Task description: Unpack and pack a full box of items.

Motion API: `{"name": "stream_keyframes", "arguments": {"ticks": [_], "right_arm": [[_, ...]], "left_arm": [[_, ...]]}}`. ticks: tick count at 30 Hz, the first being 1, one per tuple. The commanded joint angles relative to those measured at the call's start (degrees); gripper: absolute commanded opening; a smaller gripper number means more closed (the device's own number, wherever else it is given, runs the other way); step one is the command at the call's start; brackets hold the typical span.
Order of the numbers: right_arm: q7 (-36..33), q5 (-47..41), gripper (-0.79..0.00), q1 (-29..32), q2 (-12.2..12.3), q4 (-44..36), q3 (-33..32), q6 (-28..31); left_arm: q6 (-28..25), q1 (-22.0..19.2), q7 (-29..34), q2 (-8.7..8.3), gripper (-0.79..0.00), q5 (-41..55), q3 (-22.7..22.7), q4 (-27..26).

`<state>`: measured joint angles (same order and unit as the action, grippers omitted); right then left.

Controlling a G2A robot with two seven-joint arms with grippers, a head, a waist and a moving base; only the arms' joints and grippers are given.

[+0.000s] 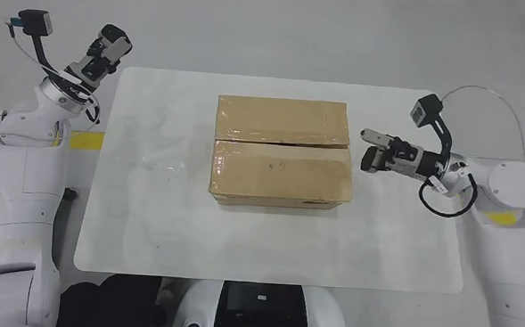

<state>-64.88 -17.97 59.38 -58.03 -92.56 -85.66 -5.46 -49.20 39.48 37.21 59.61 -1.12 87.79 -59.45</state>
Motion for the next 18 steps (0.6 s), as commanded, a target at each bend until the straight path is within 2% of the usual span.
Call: {"name": "stream_keyframes", "arguments": {"ticks": [1,12,18], "right_arm": [[0.4,-0.6,0.0,0.2,0.0,0.7,0.5,1.1],[-0.4,-4.4,0.0,-1.3,-0.3,3.2,3.9,4.4],[-2.1,-11.5,0.0,-1.1,-0.4,3.8,3.2,6.0]], "left_arm": [[0.0,0.0,0.0,0.0,0.0,0.0,0.0,0.0],[0.0,0.0,0.0,0.0,0.0,0.0,0.0,0.0],[0.0,0.0,0.0,0.0,0.0,0.0,0.0,0.0]]}}
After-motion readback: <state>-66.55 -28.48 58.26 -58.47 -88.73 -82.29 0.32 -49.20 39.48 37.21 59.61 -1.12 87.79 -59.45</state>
